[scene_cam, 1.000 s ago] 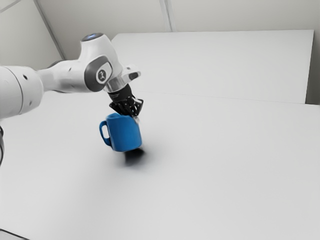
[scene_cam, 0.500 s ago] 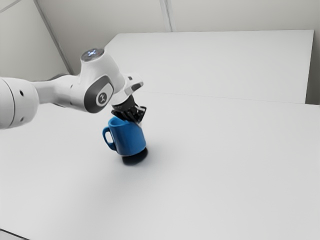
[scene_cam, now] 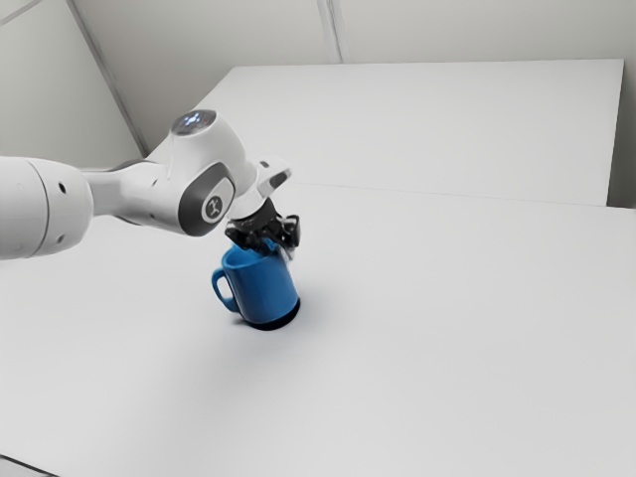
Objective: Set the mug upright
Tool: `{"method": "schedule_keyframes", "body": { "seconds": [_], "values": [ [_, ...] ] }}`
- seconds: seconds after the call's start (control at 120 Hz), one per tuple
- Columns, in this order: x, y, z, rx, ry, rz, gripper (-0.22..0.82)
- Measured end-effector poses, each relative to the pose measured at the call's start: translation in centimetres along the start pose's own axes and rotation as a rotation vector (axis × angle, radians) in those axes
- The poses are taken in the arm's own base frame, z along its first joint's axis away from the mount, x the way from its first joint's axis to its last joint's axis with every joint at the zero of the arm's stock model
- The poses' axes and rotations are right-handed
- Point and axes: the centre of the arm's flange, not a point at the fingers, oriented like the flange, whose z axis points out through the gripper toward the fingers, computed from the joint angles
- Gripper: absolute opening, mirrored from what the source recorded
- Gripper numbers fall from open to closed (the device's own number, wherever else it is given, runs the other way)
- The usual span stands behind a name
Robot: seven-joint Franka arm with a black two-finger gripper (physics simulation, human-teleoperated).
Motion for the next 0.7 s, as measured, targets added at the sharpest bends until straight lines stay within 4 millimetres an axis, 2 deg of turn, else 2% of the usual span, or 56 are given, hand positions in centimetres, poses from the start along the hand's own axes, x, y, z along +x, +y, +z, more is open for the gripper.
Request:
{"method": "schedule_keyframes", "body": {
  "seconds": [0.117,0.258,0.358,0.542,0.7],
  "values": [
    [0.0,0.4,-1.6,0.0,0.015,0.004,0.37],
    [0.8,0.6,-4.0,0.008,0.029,0.004,0.48],
    [1.7,0.6,-6.4,0.016,0.022,-0.001,0.53],
    [4.0,0.6,-12.2,0.079,0.005,0.043,0.57],
    [4.8,0.1,-15.9,0.131,-0.031,0.073,0.59]
  ]
}}
